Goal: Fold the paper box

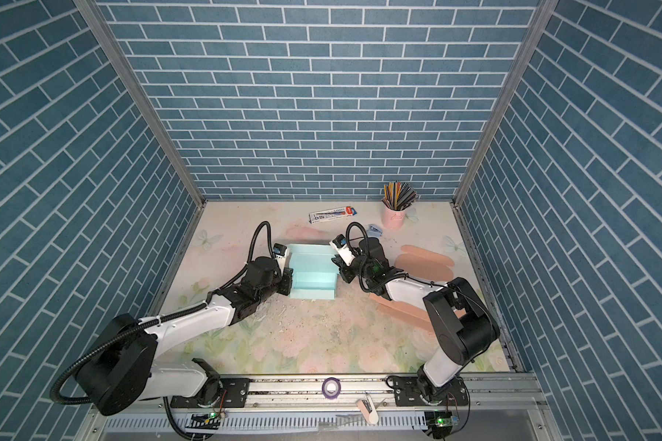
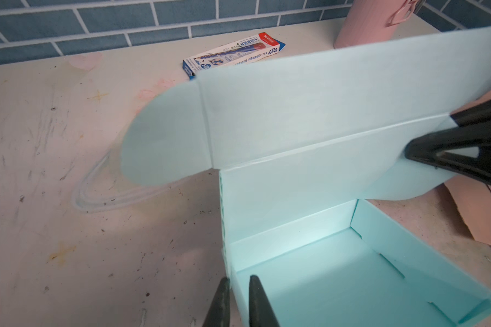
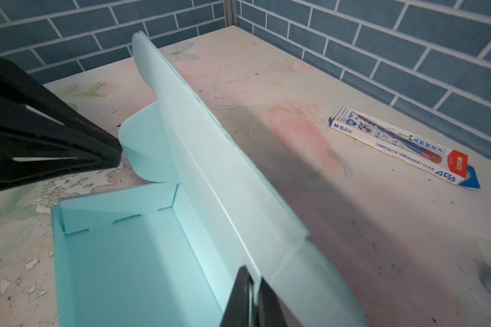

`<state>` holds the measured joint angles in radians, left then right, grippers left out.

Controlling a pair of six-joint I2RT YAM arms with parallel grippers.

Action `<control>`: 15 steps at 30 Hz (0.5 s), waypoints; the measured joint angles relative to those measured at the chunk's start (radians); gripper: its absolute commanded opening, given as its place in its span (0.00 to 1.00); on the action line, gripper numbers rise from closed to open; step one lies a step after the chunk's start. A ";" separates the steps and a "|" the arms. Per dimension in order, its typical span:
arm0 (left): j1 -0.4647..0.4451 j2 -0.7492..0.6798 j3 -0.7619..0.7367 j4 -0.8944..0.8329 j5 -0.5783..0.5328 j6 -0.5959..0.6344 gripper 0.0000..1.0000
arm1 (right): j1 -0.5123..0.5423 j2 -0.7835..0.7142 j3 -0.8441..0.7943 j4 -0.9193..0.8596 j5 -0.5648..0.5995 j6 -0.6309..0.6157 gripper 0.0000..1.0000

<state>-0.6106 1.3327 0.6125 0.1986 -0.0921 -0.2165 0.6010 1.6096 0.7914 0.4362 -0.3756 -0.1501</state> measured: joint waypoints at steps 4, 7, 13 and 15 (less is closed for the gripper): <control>0.004 -0.022 0.000 -0.019 -0.012 -0.005 0.10 | 0.020 -0.015 -0.008 0.005 0.015 -0.006 0.13; 0.004 -0.039 0.000 -0.029 -0.019 -0.009 0.08 | 0.034 -0.024 -0.007 0.002 0.034 -0.009 0.19; 0.004 -0.068 0.000 -0.033 -0.021 -0.015 0.06 | 0.055 -0.026 0.011 -0.056 0.126 0.021 0.28; 0.004 -0.070 0.000 -0.033 -0.021 -0.015 0.05 | 0.059 -0.028 0.018 -0.075 0.160 0.043 0.28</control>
<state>-0.6067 1.2629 0.6128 0.1658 -0.1135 -0.2317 0.6598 1.5818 0.8093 0.3614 -0.2153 -0.1070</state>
